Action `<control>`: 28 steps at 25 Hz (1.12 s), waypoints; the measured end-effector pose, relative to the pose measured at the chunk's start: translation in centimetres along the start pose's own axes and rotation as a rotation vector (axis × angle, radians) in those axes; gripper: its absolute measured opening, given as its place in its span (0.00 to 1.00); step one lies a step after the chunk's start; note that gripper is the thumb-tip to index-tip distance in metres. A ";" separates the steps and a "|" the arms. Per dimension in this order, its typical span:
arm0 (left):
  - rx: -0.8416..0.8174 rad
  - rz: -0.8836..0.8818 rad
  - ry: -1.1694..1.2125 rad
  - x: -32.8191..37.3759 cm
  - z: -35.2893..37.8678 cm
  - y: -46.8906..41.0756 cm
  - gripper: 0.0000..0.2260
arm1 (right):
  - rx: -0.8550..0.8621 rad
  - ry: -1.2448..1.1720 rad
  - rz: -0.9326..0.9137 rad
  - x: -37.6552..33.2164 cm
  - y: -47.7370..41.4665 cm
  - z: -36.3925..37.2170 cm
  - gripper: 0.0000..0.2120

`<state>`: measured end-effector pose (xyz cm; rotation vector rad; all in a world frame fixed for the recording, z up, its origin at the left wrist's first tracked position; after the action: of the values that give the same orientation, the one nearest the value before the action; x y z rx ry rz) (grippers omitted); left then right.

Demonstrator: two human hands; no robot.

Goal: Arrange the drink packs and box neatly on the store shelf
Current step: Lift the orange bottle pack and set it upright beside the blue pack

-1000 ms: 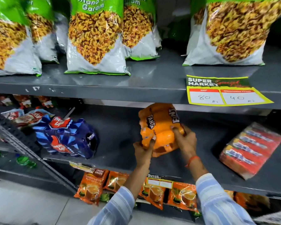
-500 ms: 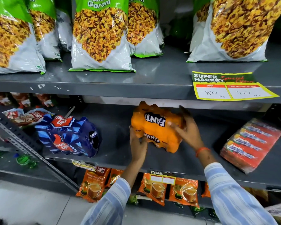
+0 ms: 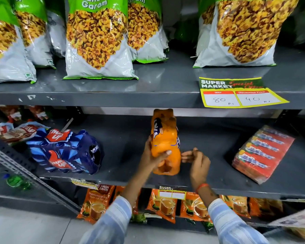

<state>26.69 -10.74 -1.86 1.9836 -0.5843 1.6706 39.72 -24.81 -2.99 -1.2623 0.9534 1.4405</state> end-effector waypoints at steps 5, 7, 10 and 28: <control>-0.085 -0.025 0.182 -0.9 -5.4 -2.1 0.33 | -0.224 0.022 -0.095 -0.6 2.9 4.0 0.18; 0.133 -0.011 0.143 -1.8 -4.9 -0.3 0.39 | -0.060 0.031 -0.178 -2.0 0.4 2.9 0.13; 0.308 0.084 -0.105 -1.3 -2.0 2.5 0.50 | 0.083 0.289 -0.217 -2.4 -3.9 2.5 0.12; 0.043 0.108 -0.071 -2.5 -6.8 2.1 0.35 | 0.181 0.151 -0.146 0.6 0.4 -3.3 0.14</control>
<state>19.74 -8.25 -3.24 2.0823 -0.6986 1.6950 40.15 -27.98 -4.16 -1.2910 1.0453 1.1329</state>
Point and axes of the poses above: each hand's wrist, its own y-axis away from the middle knuckle, its own z-axis out of the palm, x = y × z, the point moved 9 cm from there along -y, towards the middle knuckle, and after that the axes turned 8 degrees about x, right-handed, at the moved point
